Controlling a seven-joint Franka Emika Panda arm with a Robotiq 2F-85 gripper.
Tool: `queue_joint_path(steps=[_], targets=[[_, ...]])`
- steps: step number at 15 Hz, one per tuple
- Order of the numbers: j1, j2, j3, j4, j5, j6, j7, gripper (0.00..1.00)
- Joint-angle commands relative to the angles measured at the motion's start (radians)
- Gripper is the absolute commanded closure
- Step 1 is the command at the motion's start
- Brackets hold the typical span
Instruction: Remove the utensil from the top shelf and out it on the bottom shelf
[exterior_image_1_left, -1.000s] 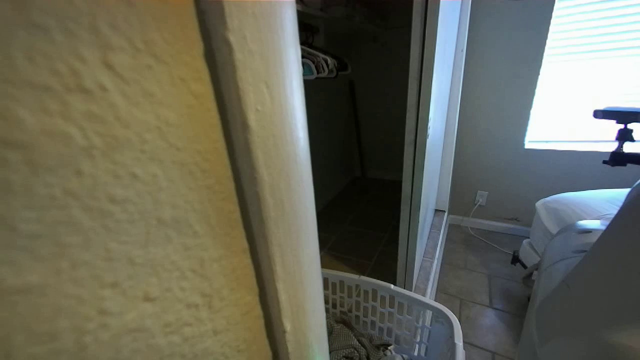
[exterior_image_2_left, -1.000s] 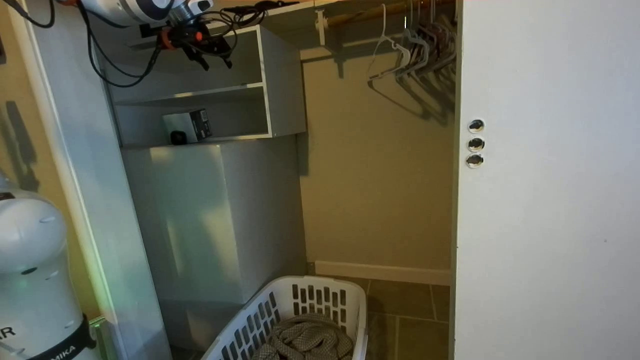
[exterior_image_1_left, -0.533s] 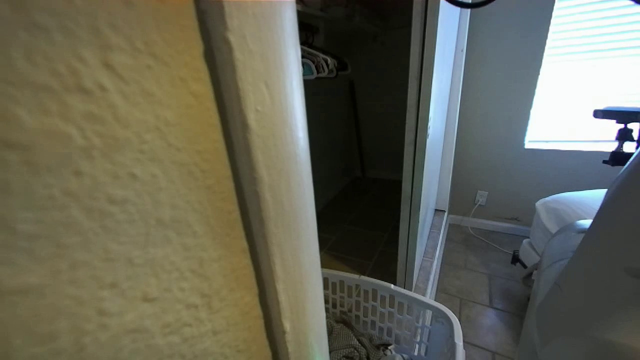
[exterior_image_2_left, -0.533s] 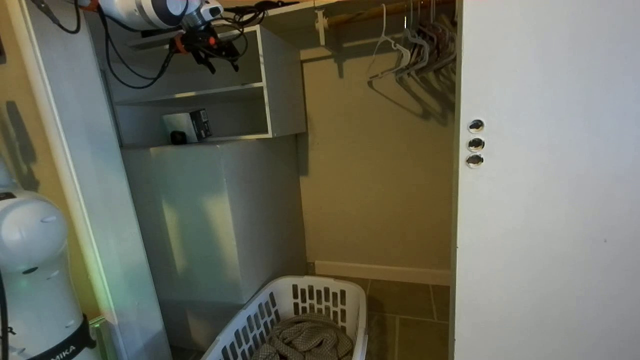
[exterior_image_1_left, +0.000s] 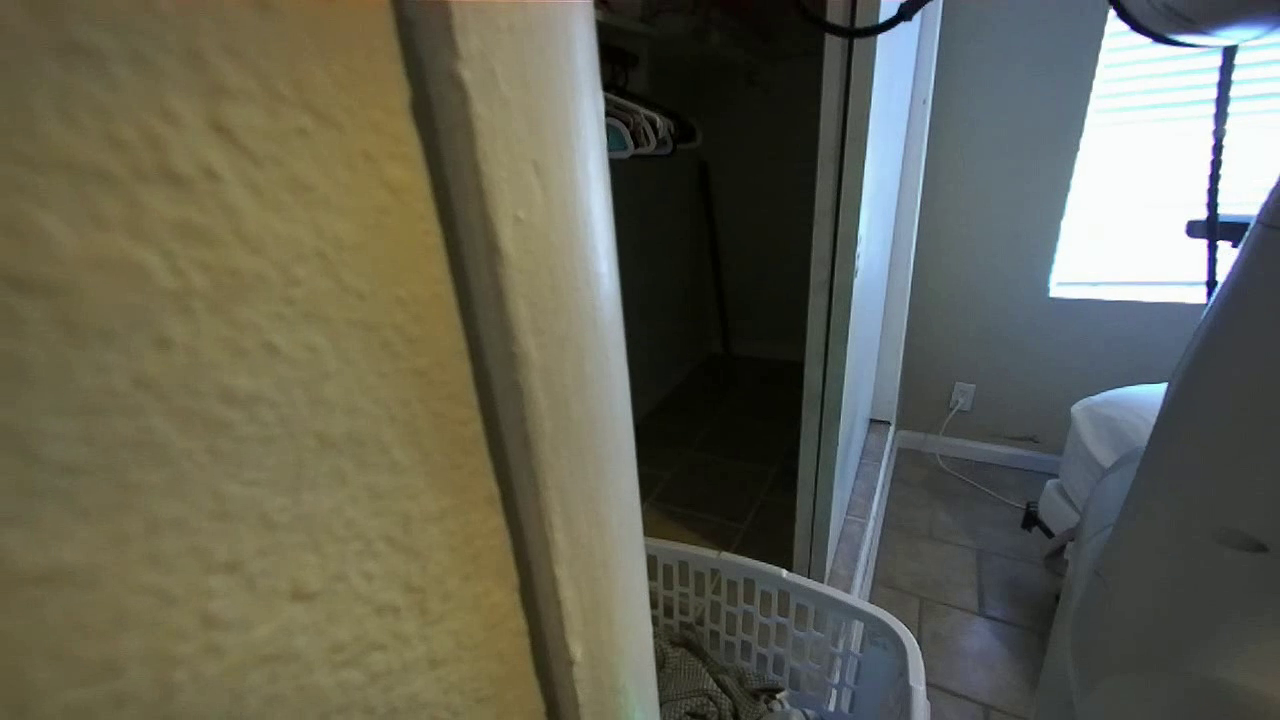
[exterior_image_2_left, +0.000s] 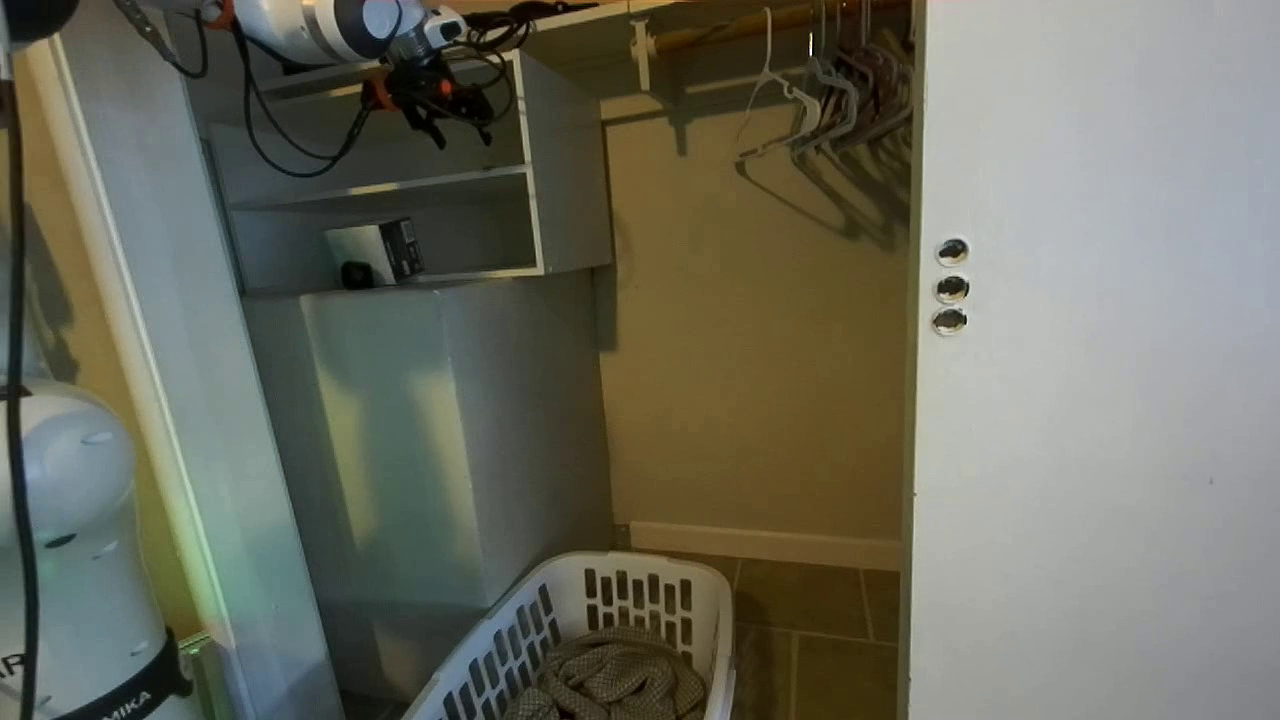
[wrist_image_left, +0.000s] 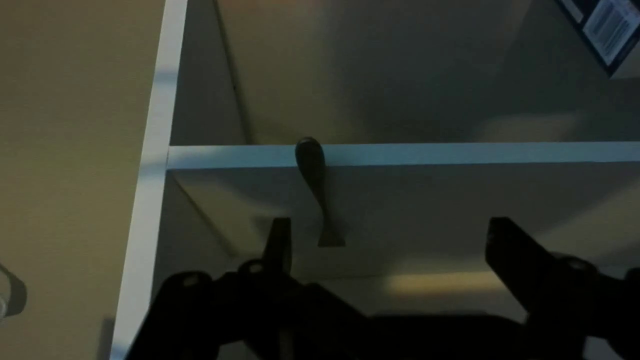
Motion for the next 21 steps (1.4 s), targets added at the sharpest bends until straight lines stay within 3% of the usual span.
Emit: queue_joint_path(steps=[1, 14, 15, 16, 21], targets=[[-0.01, 0.057, 0.01, 0.075, 0.008, -0.025, -0.009, 0.0], [-0.023, 0.142, 0.013, 0.117, -0.04, 0.041, 0.009, 0.0], [-0.023, 0.148, 0.013, 0.124, -0.043, 0.044, 0.01, 0.25], [-0.023, 0.153, 0.013, 0.127, -0.045, 0.047, 0.01, 0.26], [-0.023, 0.166, 0.014, 0.141, -0.049, 0.043, 0.006, 0.62]])
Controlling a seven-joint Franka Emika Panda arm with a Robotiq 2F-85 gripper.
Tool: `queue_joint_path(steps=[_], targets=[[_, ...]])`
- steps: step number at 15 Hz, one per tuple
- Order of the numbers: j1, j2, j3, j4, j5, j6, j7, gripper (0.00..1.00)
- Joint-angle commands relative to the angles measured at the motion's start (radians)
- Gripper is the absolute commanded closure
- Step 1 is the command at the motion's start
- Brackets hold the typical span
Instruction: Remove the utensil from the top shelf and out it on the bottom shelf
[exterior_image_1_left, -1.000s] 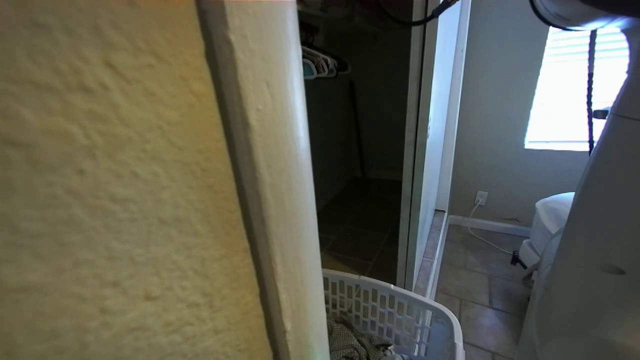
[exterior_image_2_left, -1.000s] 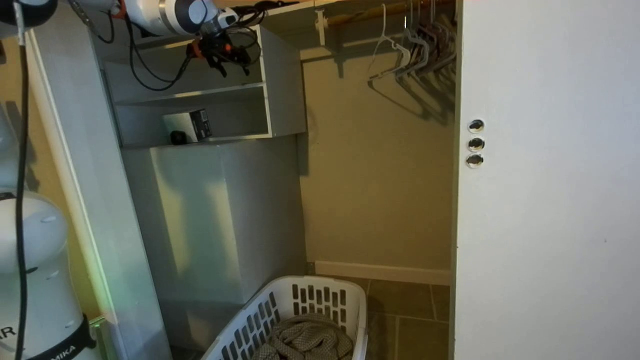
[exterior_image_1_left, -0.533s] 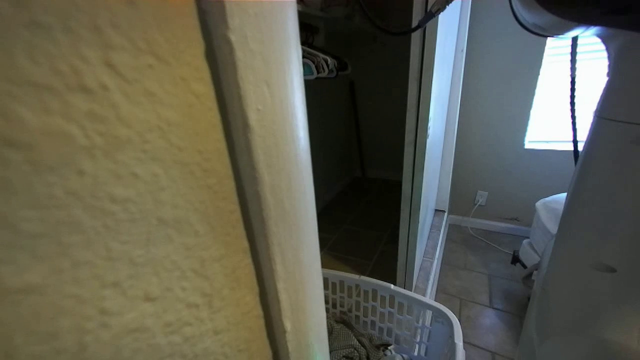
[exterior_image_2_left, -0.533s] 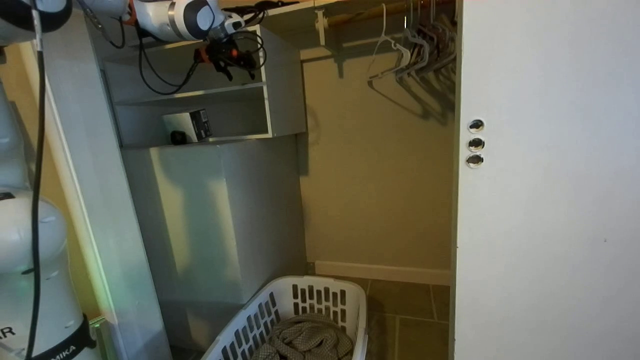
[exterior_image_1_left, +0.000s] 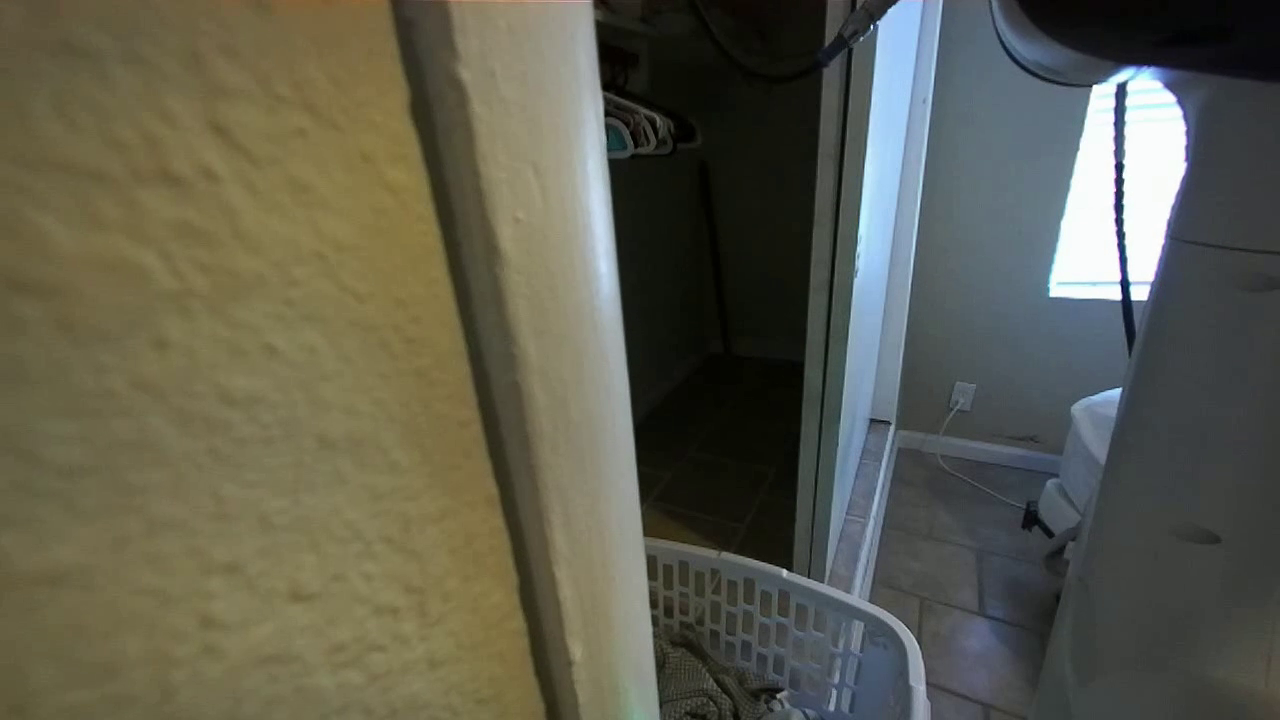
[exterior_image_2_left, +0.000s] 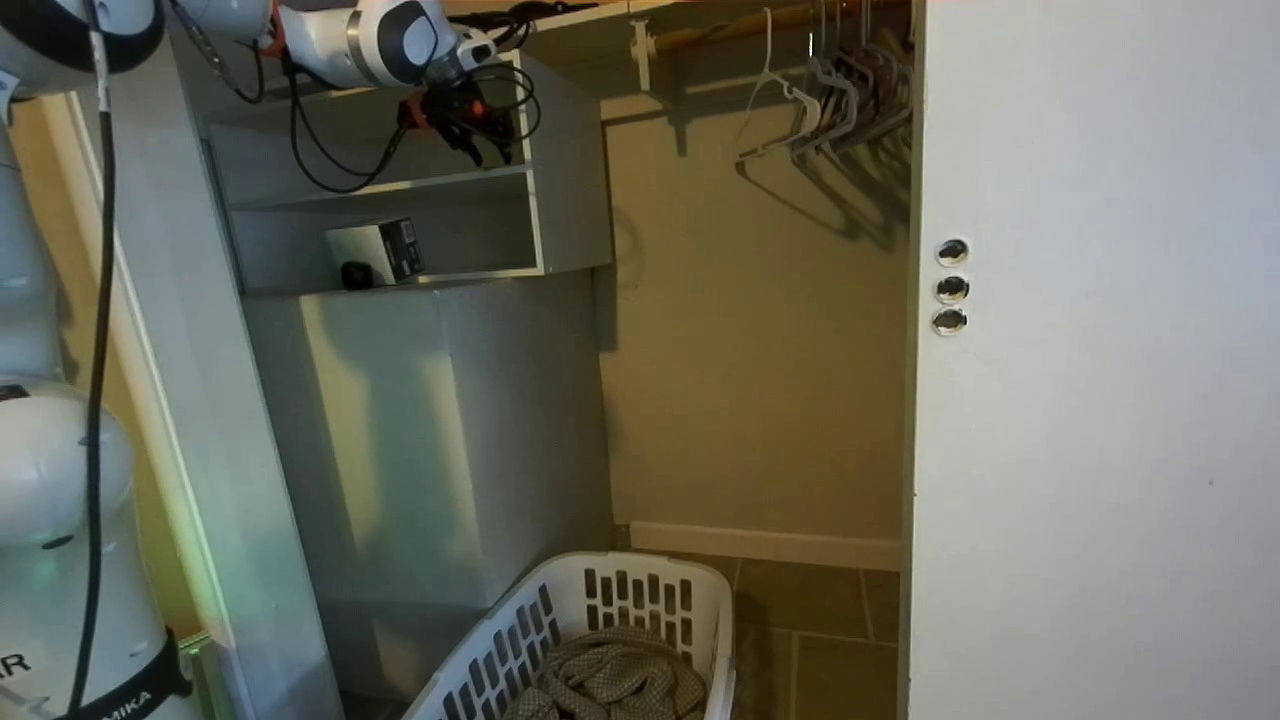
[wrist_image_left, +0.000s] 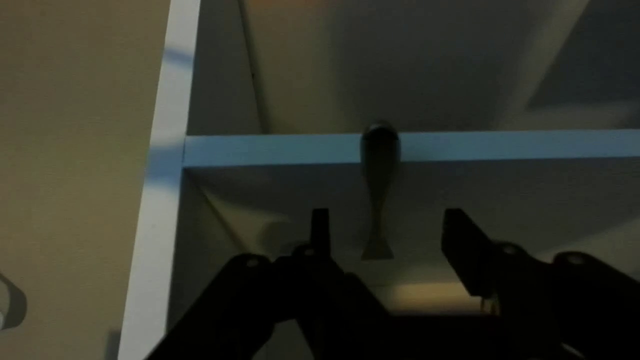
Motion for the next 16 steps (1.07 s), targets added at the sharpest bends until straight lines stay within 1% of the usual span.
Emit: queue_joint_path(steps=[1, 2, 3, 4, 5, 6, 7, 8, 9, 10, 16], targets=[[-0.009, 0.032, 0.012, 0.044, -0.015, 0.0, 0.004, 0.7], [-0.008, 0.034, 0.012, 0.043, -0.015, -0.005, 0.004, 0.27], [-0.008, 0.035, 0.012, 0.043, -0.014, -0.006, 0.002, 0.31], [-0.009, 0.035, 0.013, 0.041, -0.011, -0.005, -0.001, 0.7], [-0.009, 0.035, 0.013, 0.041, -0.012, -0.006, 0.001, 0.75], [-0.009, 0.036, 0.013, 0.042, -0.011, -0.011, 0.0, 0.76], [-0.009, 0.037, 0.013, 0.042, -0.011, -0.012, 0.0, 0.82], [-0.009, 0.036, 0.013, 0.04, -0.01, -0.011, -0.001, 0.91], [-0.009, 0.036, 0.012, 0.039, -0.01, -0.011, -0.002, 0.98], [-0.01, 0.035, 0.012, 0.038, -0.01, -0.012, -0.001, 1.0], [-0.012, 0.031, 0.01, 0.034, -0.002, -0.026, 0.0, 0.98]])
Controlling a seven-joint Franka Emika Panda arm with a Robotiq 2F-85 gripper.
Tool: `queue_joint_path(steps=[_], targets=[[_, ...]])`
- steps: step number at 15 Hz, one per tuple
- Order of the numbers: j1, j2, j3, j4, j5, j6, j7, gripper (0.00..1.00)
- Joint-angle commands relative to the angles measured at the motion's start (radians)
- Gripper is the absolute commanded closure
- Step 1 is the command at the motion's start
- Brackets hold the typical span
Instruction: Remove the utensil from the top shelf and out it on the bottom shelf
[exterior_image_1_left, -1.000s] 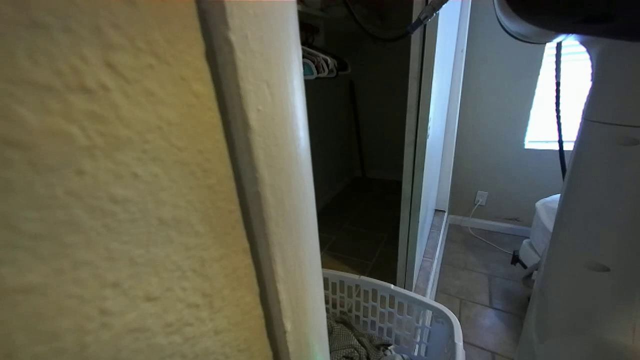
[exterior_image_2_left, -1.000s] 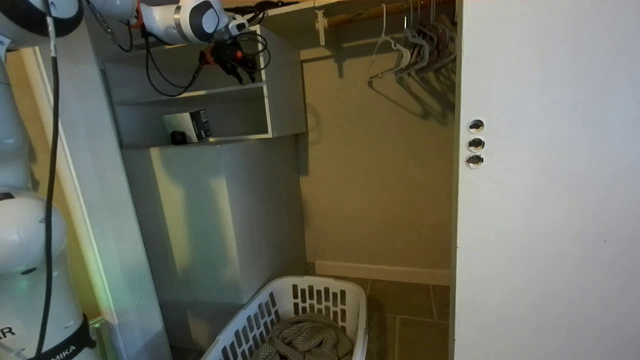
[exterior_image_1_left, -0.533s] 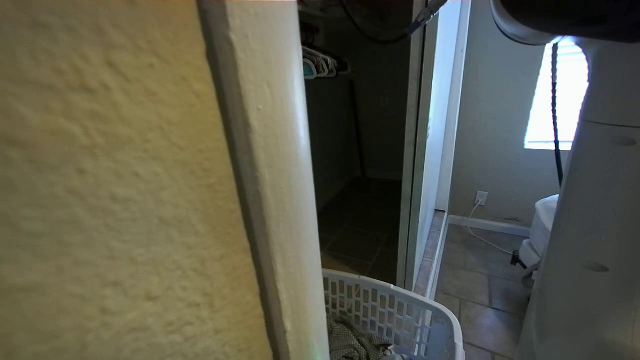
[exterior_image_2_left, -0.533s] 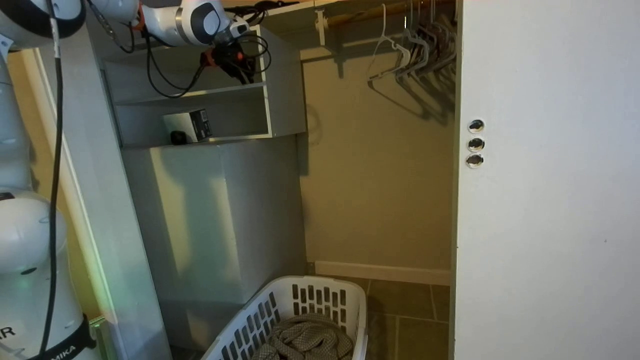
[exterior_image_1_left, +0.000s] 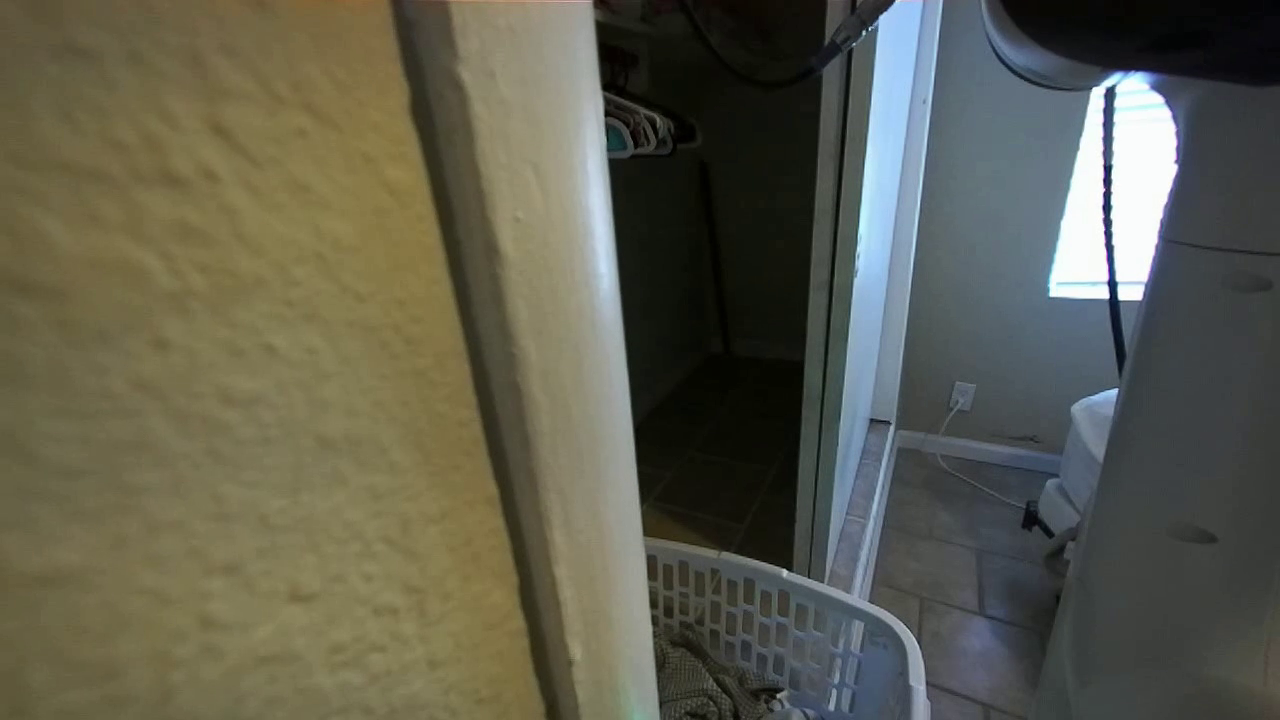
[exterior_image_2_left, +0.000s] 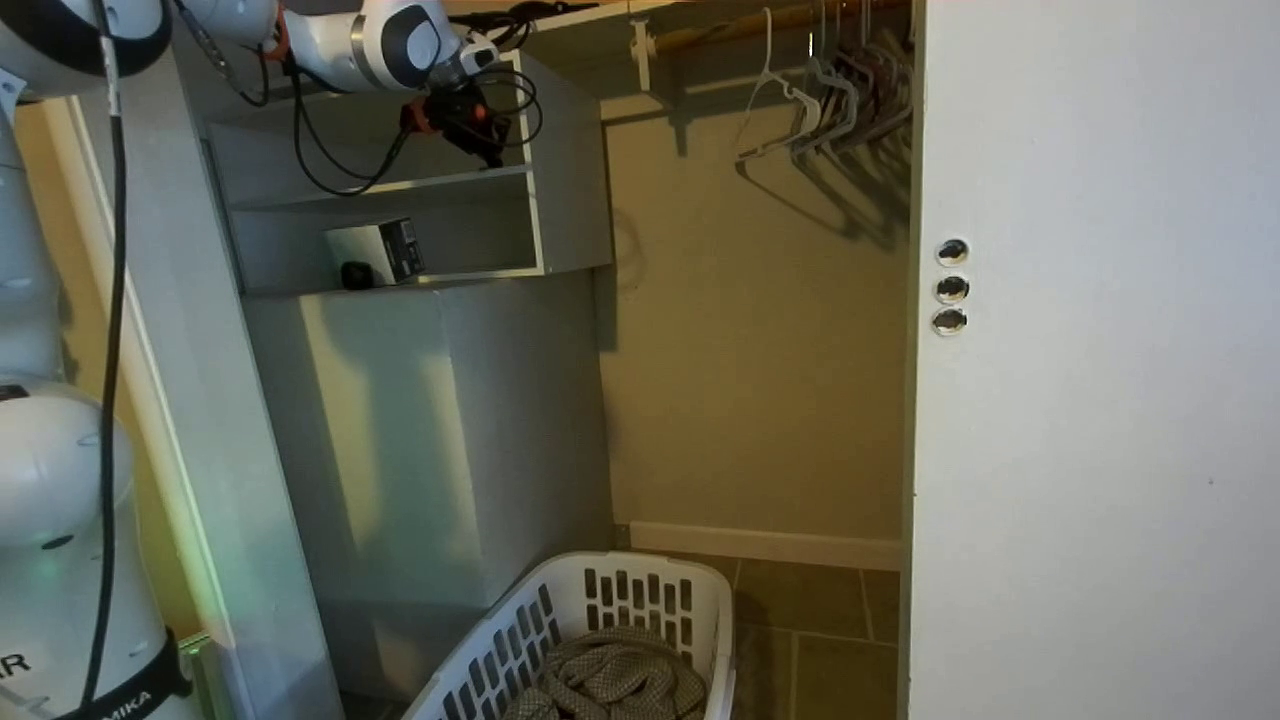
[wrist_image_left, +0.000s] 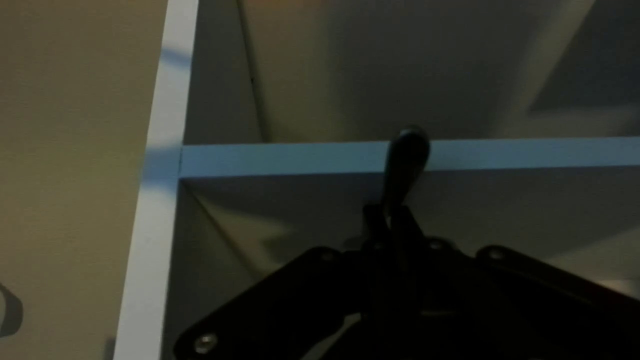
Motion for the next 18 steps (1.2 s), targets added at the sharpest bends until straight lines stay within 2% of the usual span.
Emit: queue_joint_path(steps=[1, 12, 18], targets=[[-0.012, 0.016, 0.009, 0.028, 0.003, -0.024, -0.001, 0.98], [-0.008, -0.12, -0.01, -0.092, 0.073, -0.01, -0.017, 0.98], [-0.005, -0.311, -0.016, -0.291, 0.12, -0.07, -0.014, 0.98]])
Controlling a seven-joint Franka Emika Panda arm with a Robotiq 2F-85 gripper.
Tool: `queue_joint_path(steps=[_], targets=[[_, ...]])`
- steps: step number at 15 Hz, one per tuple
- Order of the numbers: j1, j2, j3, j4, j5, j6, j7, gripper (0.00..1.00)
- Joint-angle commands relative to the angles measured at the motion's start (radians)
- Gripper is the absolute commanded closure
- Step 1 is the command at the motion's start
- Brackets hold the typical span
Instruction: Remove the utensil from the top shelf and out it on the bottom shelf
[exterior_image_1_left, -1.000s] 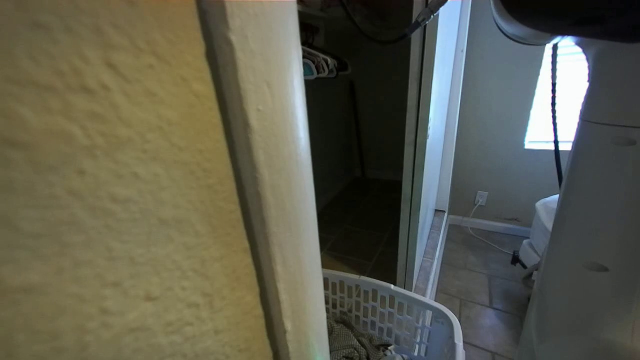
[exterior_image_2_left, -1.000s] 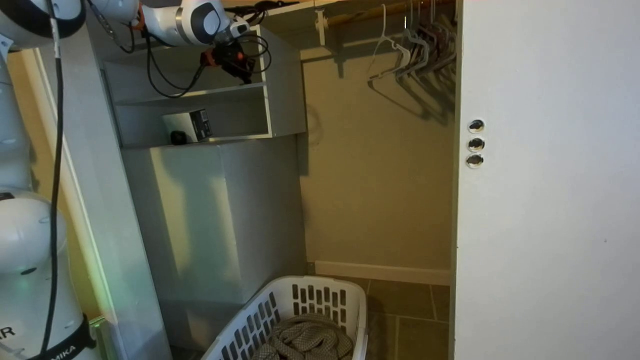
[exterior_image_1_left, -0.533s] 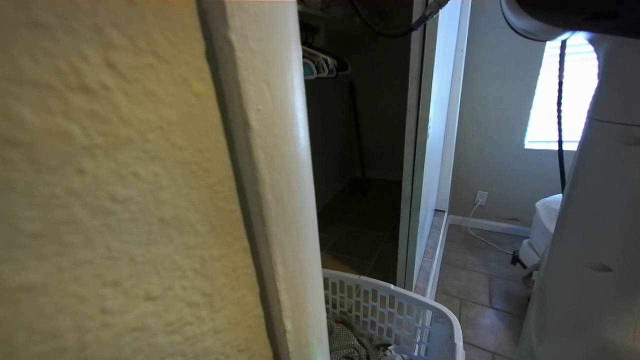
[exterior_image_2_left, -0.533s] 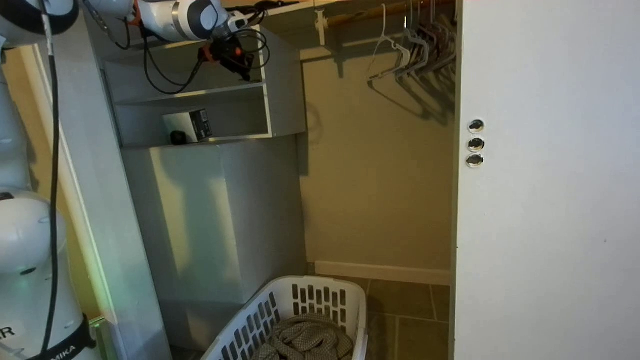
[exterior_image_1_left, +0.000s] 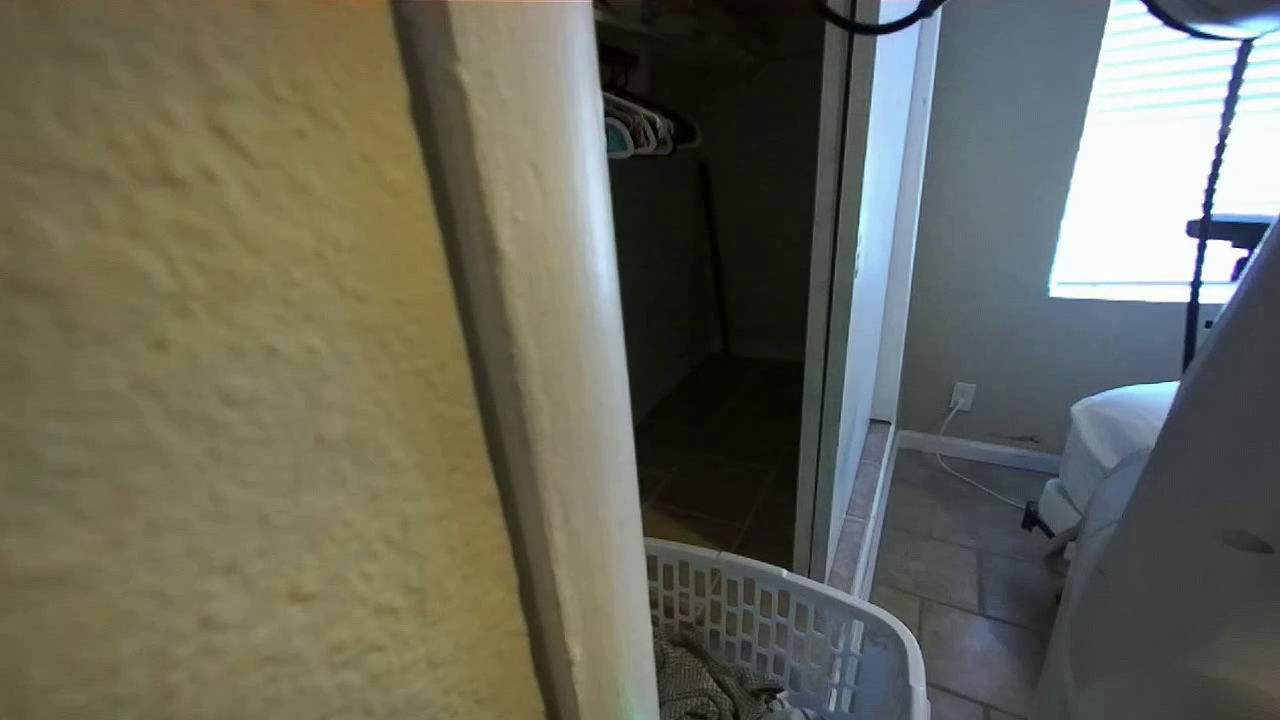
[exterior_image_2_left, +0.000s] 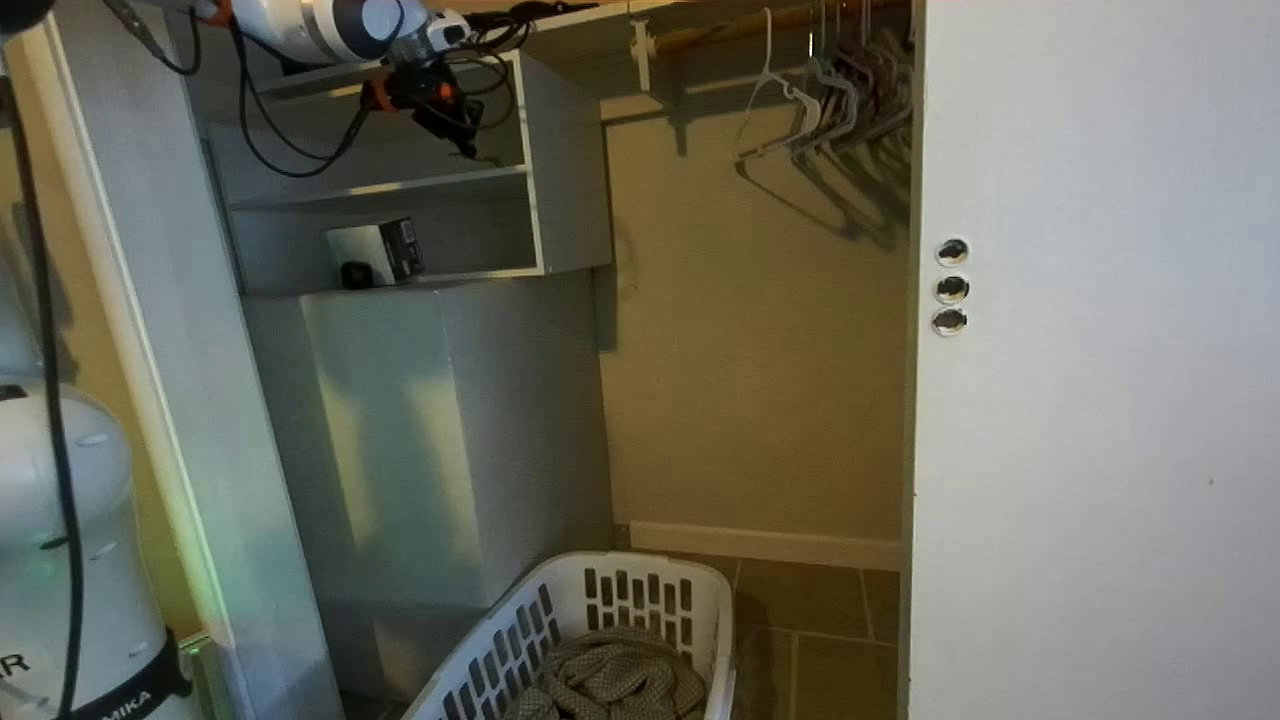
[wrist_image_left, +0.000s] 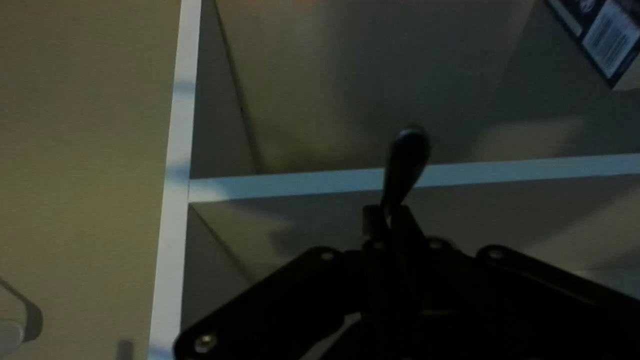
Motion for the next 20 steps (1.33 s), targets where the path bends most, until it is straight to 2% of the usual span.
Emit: queue_joint_path(steps=[1, 6, 11, 15, 20], targets=[[0.004, -0.156, -0.015, -0.168, 0.063, -0.025, -0.012, 0.98], [0.019, -0.29, -0.034, -0.309, 0.082, -0.043, -0.01, 0.98], [0.031, -0.364, -0.051, -0.386, 0.085, -0.05, -0.006, 0.98], [0.037, -0.385, -0.059, -0.417, 0.082, -0.051, -0.002, 0.98], [0.039, -0.344, -0.059, -0.435, 0.088, -0.027, 0.0, 0.98]])
